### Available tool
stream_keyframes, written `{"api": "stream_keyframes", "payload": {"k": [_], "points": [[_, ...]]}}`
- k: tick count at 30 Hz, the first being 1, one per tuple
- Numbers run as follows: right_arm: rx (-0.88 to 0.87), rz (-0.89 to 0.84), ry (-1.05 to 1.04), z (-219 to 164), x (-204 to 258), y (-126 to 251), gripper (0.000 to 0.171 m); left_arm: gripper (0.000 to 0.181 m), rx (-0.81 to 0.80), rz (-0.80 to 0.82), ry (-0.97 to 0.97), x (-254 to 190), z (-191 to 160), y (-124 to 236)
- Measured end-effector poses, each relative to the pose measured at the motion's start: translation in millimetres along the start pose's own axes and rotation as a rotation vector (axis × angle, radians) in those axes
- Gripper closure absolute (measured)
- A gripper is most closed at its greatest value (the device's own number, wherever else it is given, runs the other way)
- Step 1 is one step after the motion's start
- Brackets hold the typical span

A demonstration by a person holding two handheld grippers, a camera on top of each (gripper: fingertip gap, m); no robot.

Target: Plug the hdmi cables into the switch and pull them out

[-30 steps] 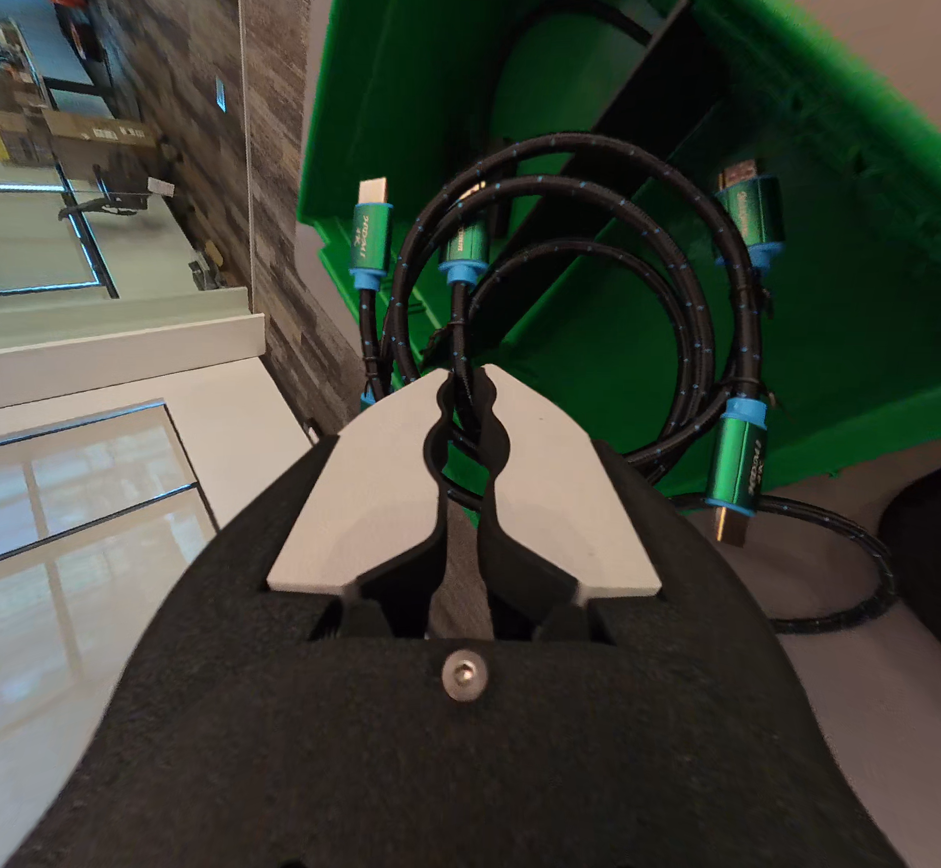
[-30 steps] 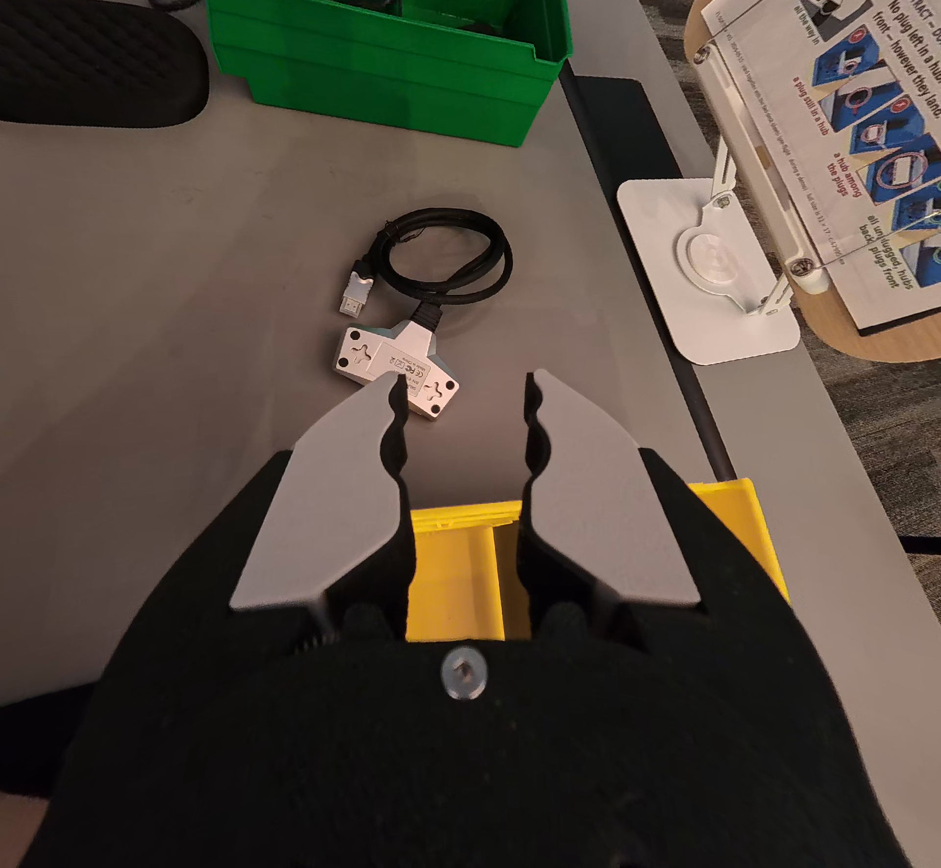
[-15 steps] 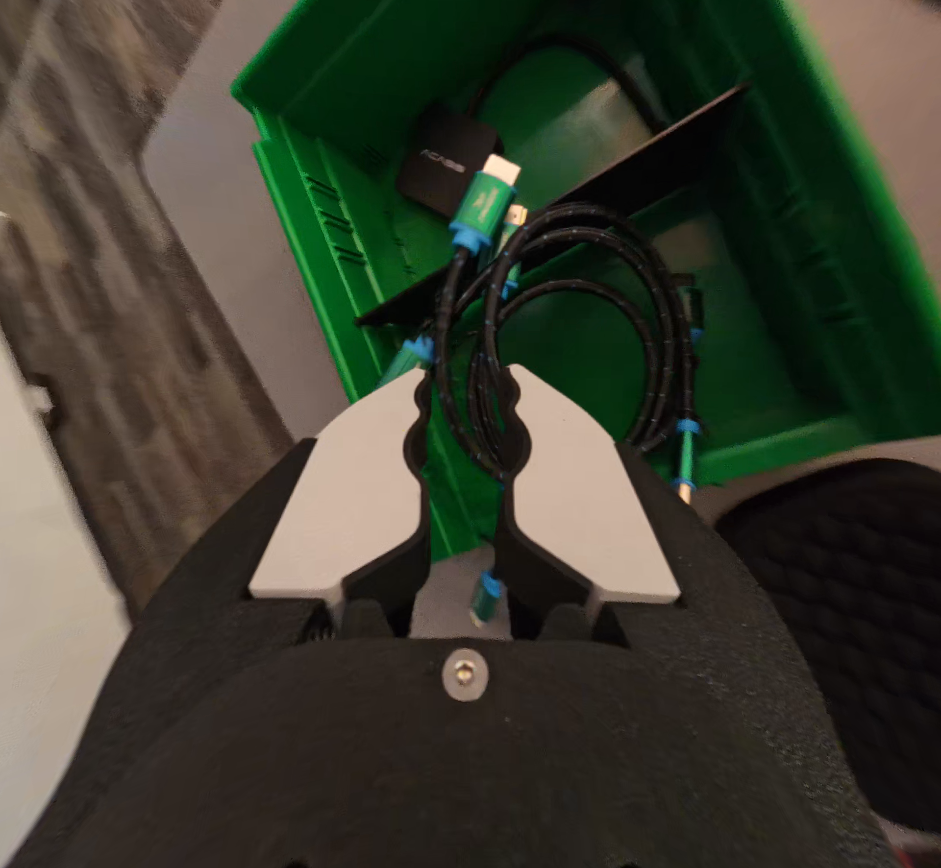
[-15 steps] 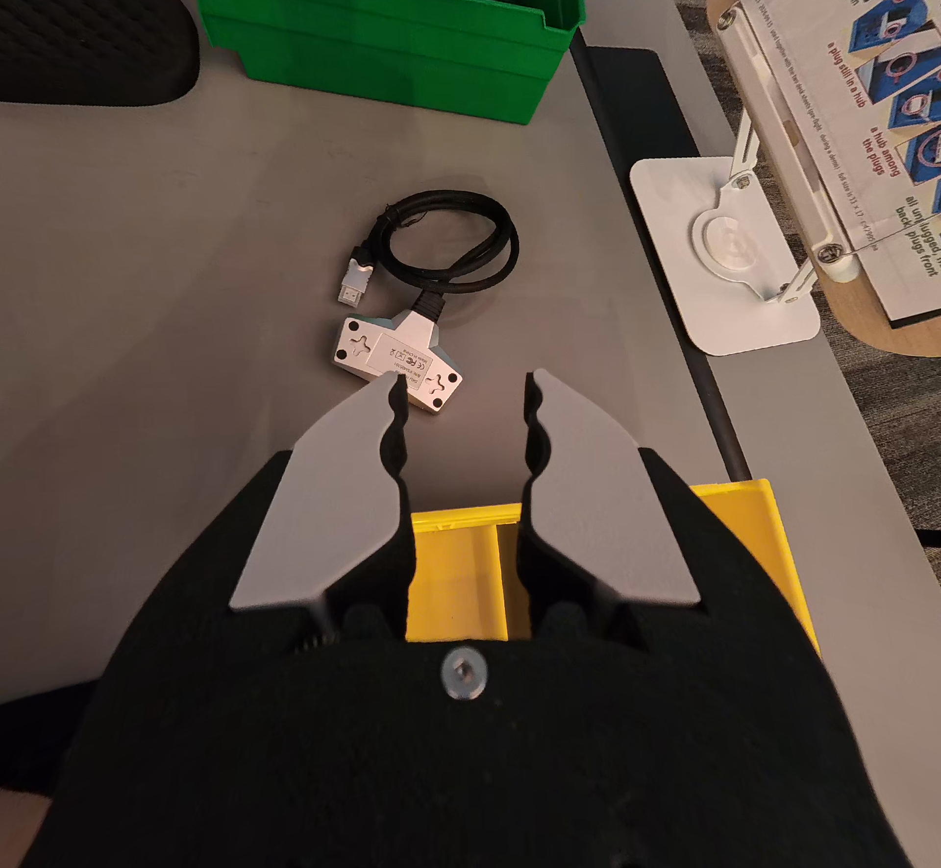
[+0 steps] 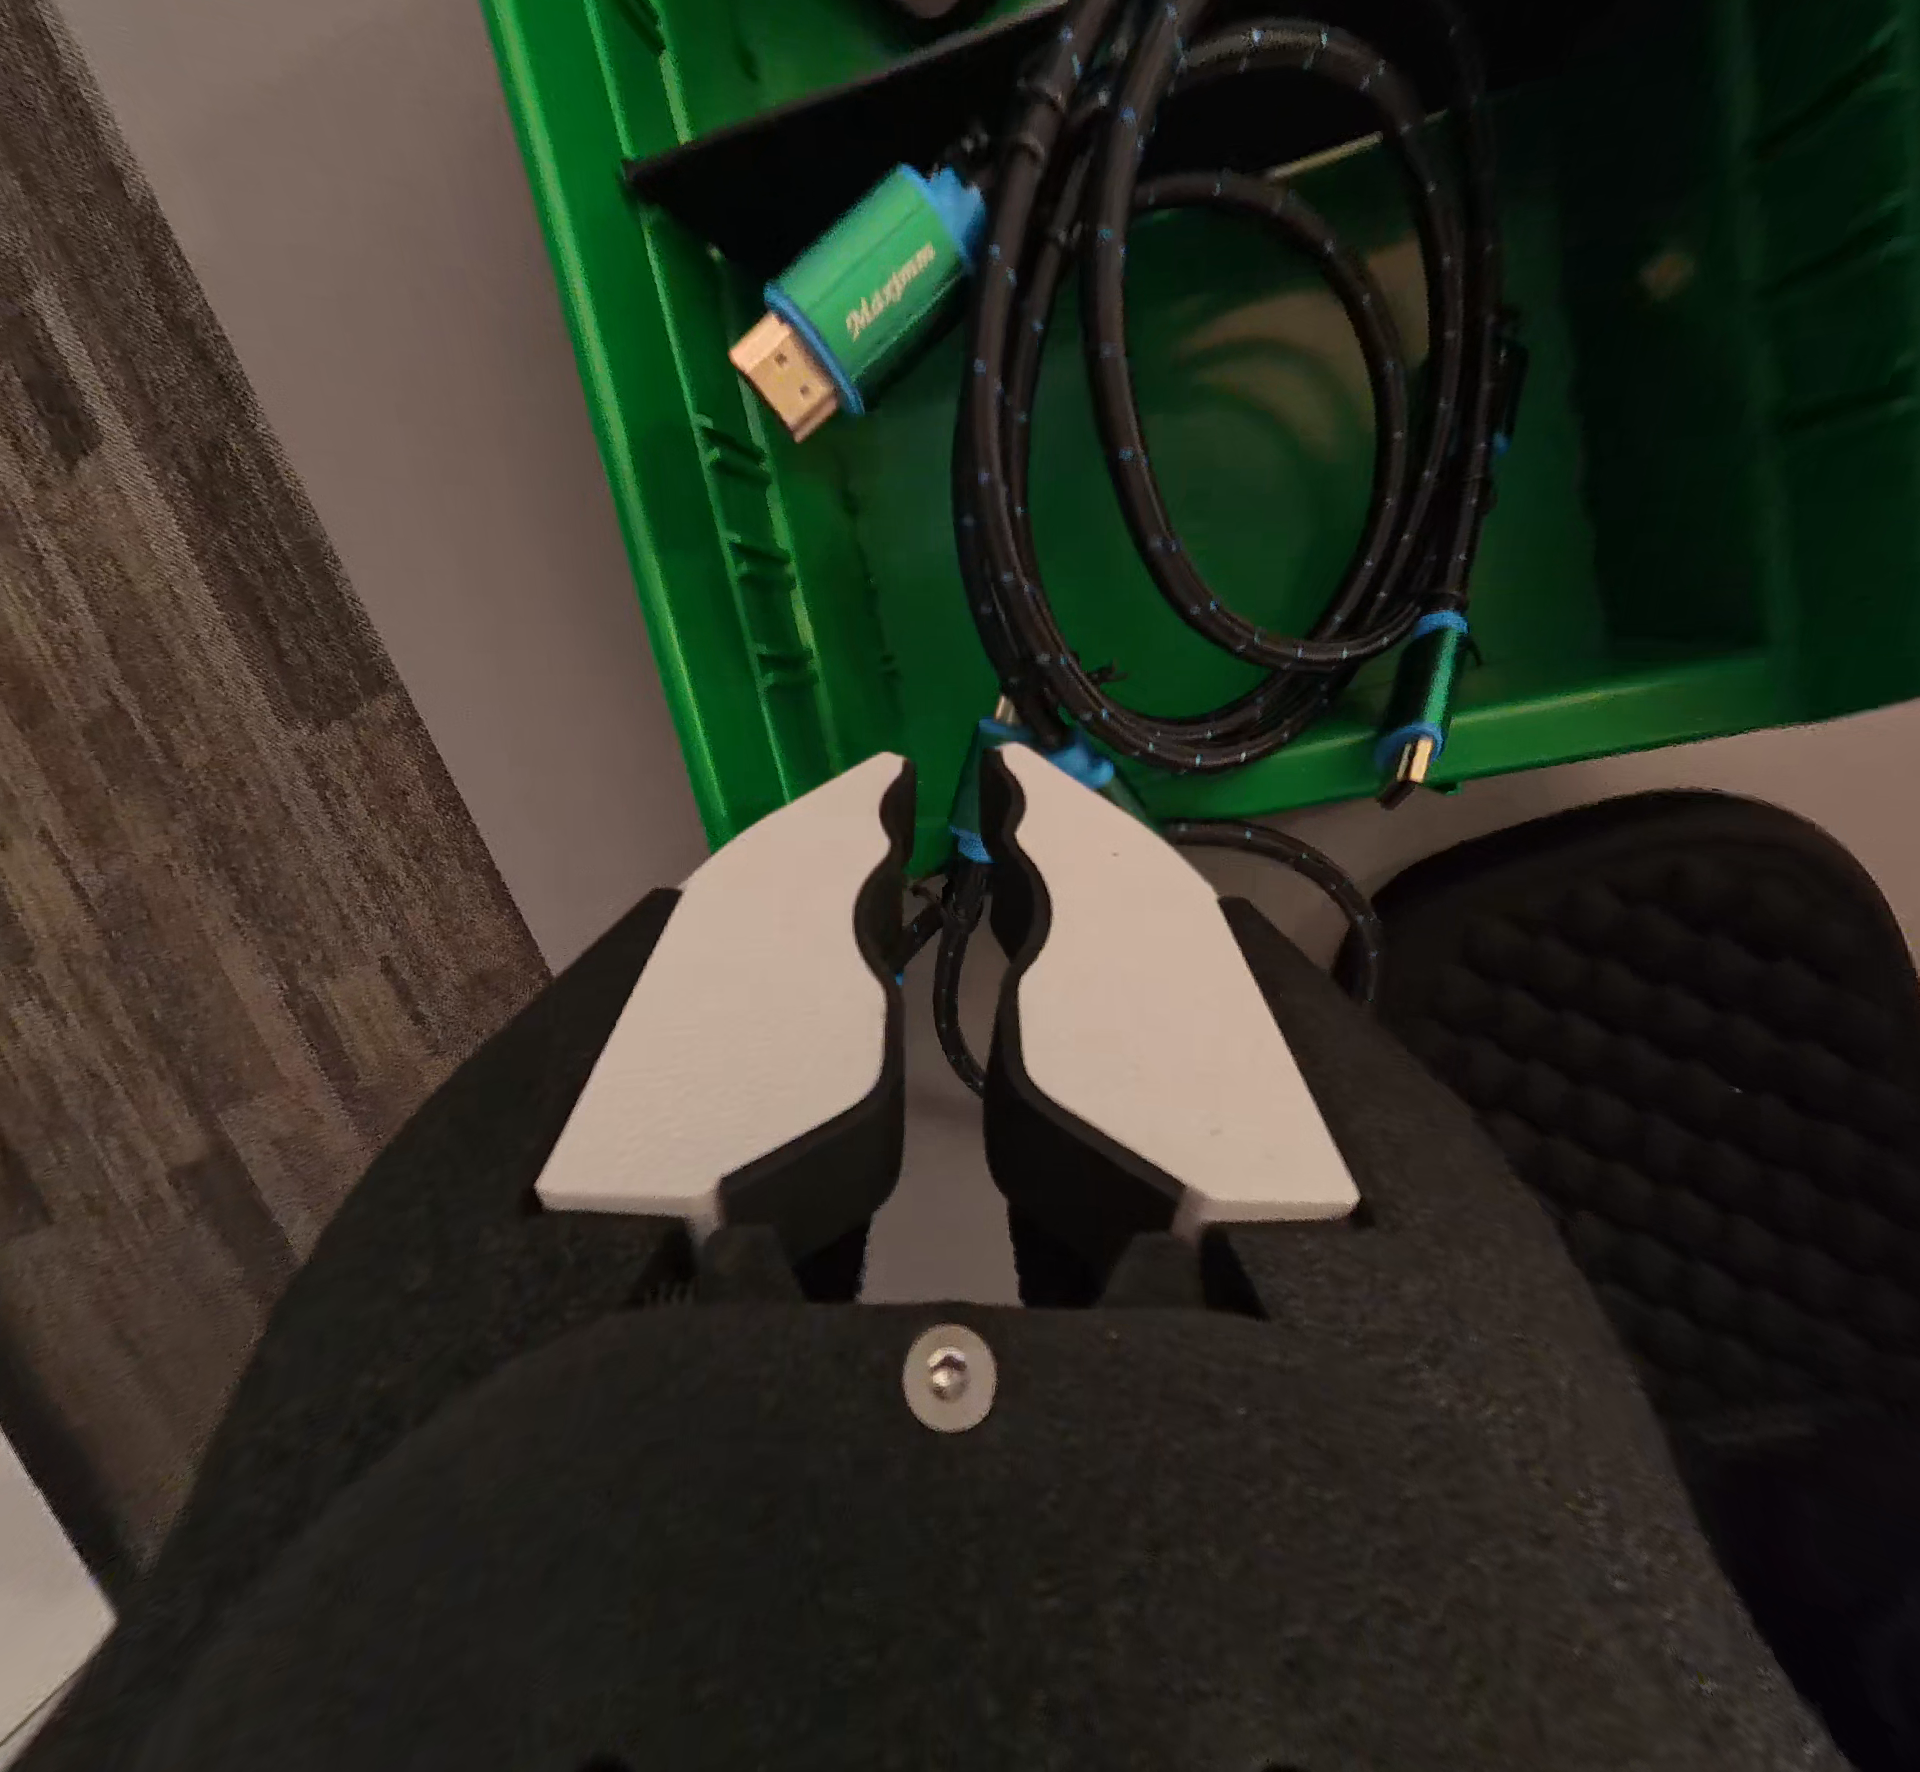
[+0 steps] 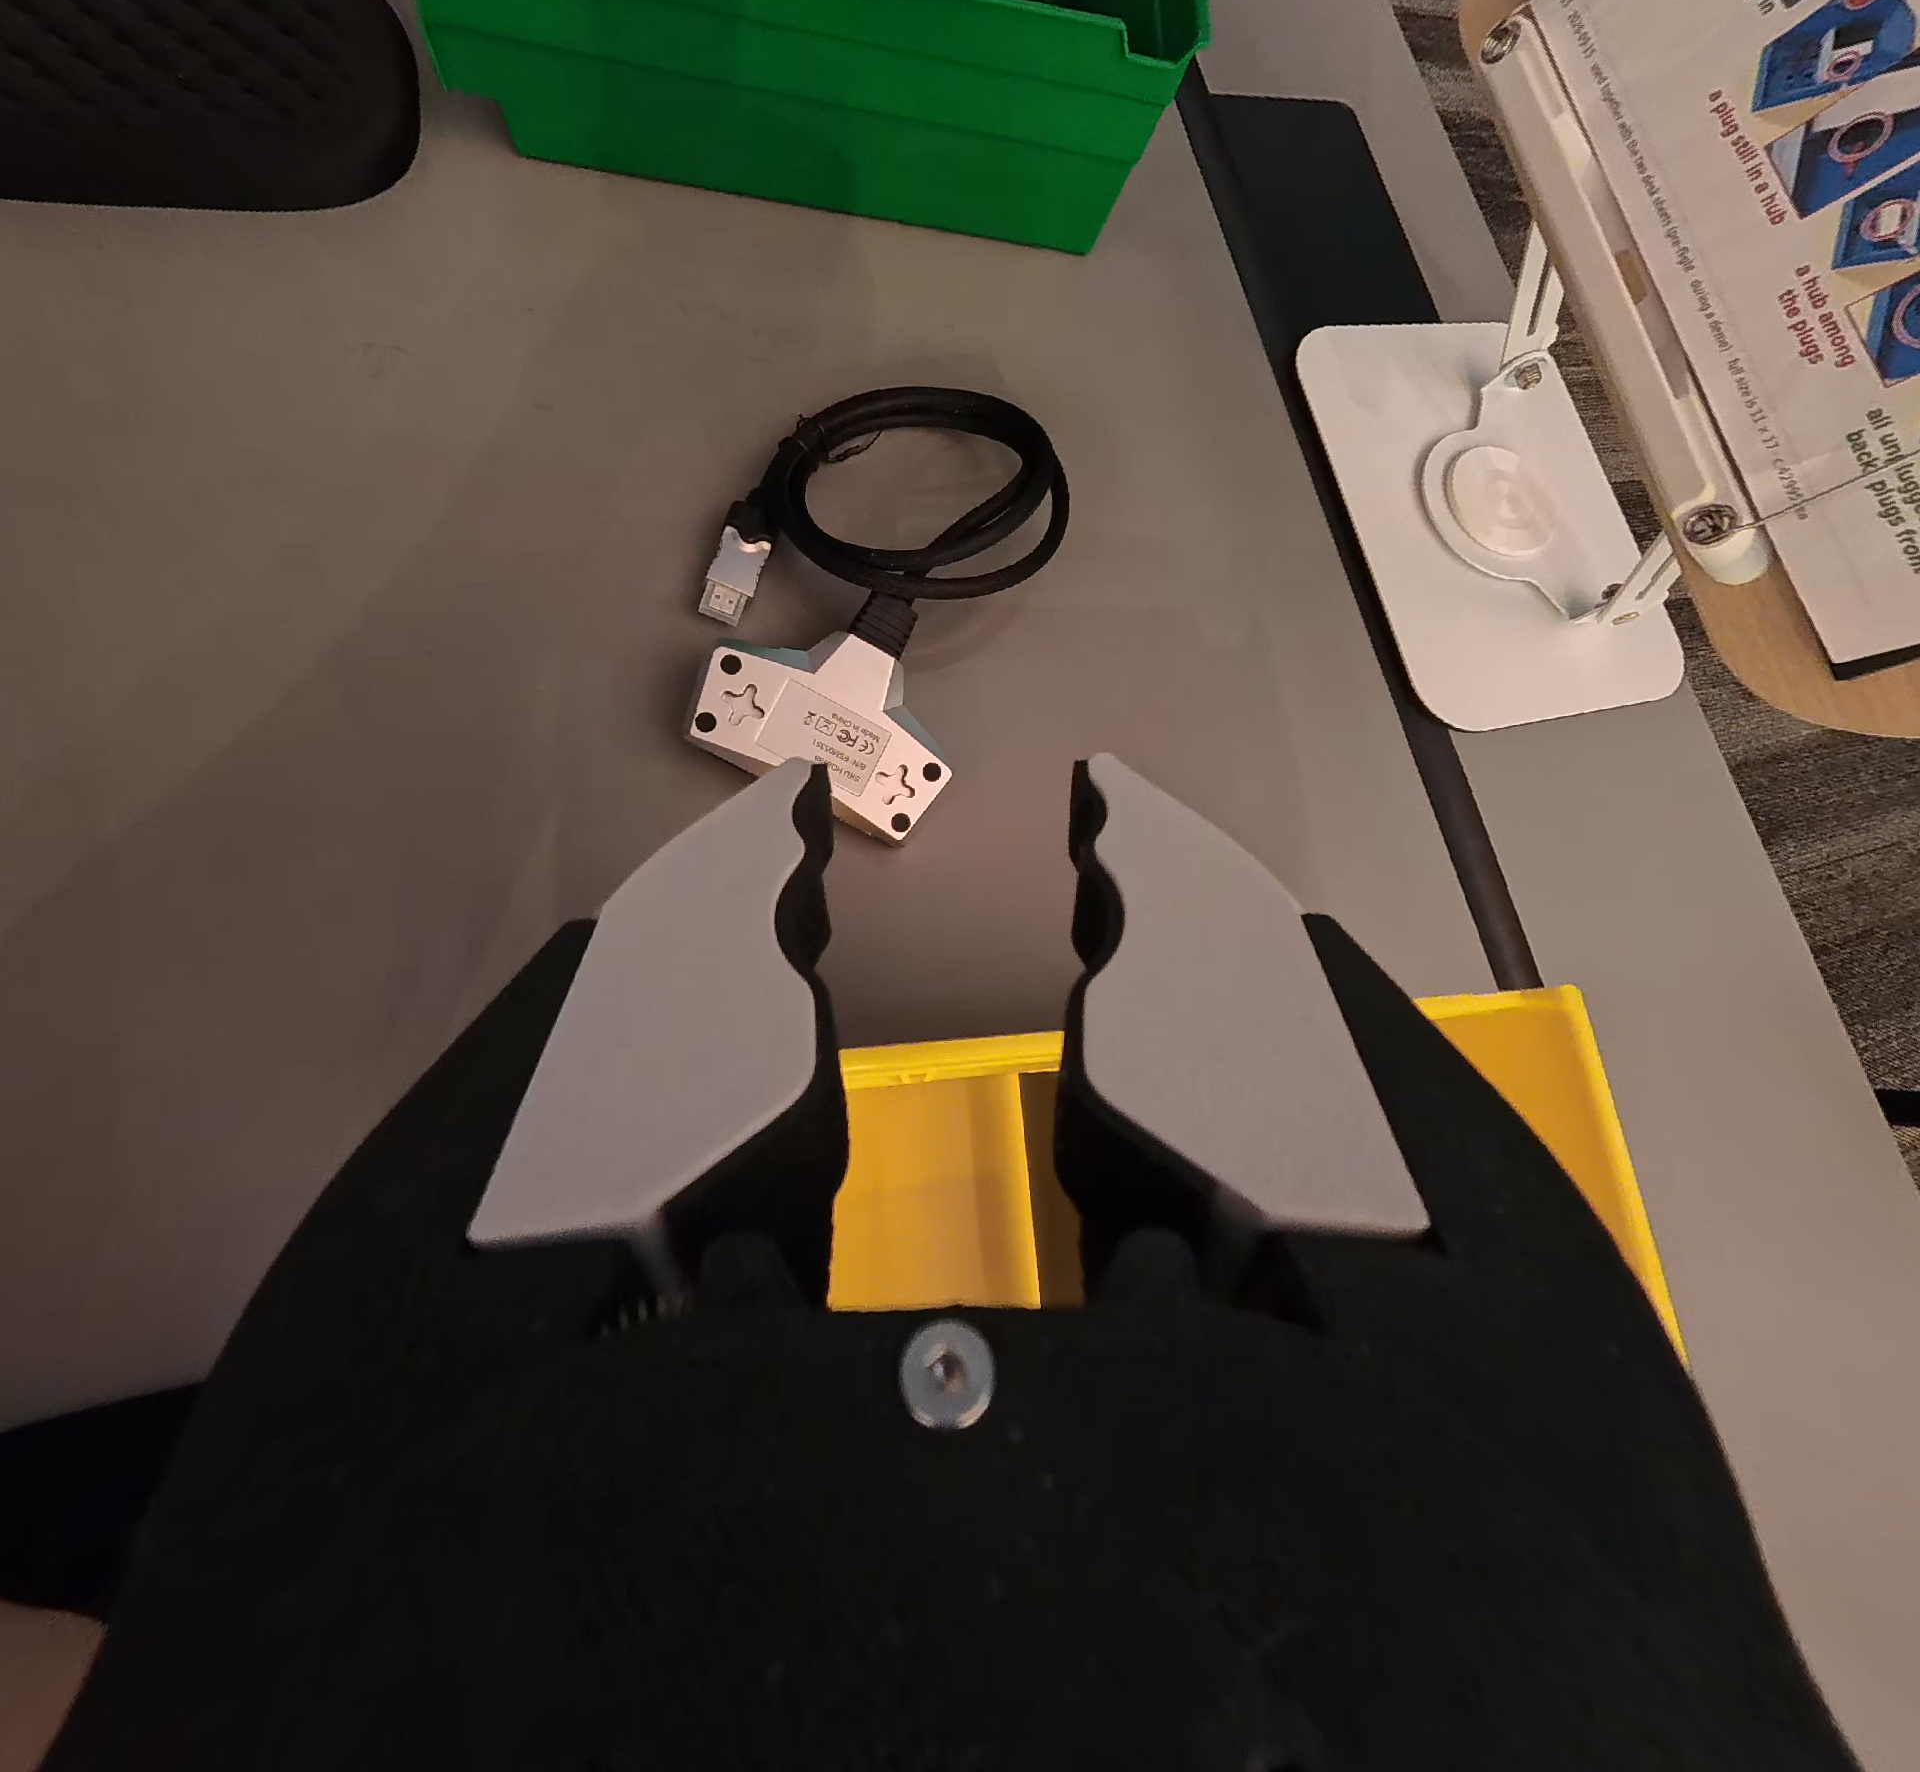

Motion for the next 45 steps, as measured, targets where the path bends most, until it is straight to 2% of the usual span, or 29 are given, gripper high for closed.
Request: {"api": "stream_keyframes", "payload": {"k": [5, 9, 14, 16, 19, 21, 24, 28, 32, 36, 41, 45], "points": [[-0.005, -0.004, -0.008, -1, -2, 1, 0.127, 0.166, 0.053, -0.04, -0.005, 1, -35, 5], [-0.001, -0.004, -0.007, -2, -2, 1, 0.127, 0.145, 0.034, -0.04, -0.058, 3, -66, 5], [0.004, -0.001, -0.007, -1, -1, -1, 0.127, 0.134, 0.001, -0.031, -0.044, 6, -77, -9], [0.01, -0.002, -0.007, -2, 0, -2, 0.127, 0.134, 0.03, -0.015, -0.046, 5, -78, -14], [0.006, -0.005, -0.01, -3, -1, 0, 0.127, 0.157, 0.044, 0.051, -0.088, 2, -79, -17], [0.002, -0.009, -0.012, -3, -2, 1, 0.127, 0.16, 0.038, 0.063, -0.101, 0, -79, -13], [-0.004, -0.013, -0.014, -3, -3, 4, 0.127, 0.165, 0.014, 0.075, -0.098, -5, -79, 2], [-0.019, -0.02, -0.012, -2, -2, 8, 0.128, 0.166, 0.013, 0.175, -0.117, -6, -79, 32], [-0.027, -0.025, -0.005, 0, -1, 11, 0.128, 0.166, -0.03, 0.27, -0.134, -4, -72, 64], [-0.035, -0.028, -0.001, 1, -1, 13, 0.128, 0.166, -0.169, 0.297, -0.103, -1, -52, 92], [-0.032, -0.023, 0.003, 2, 1, 12, 0.127, 0.166, -0.347, 0.163, -0.026, -16, -16, 102], [-0.029, -0.025, 0.005, 2, 0, 12, 0.127, 0.166, -0.418, -0.003, -0.055, -57, 26, 99]]}}
Point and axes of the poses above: each gripper's, where its closed fingertips meet, y back along the fingers, z out of its top, x = y × z across the jaws, the point moved 10 cm from there along y, back along the fingers, and after that the axes turned 13 degrees about -x, right-handed, at the moved point
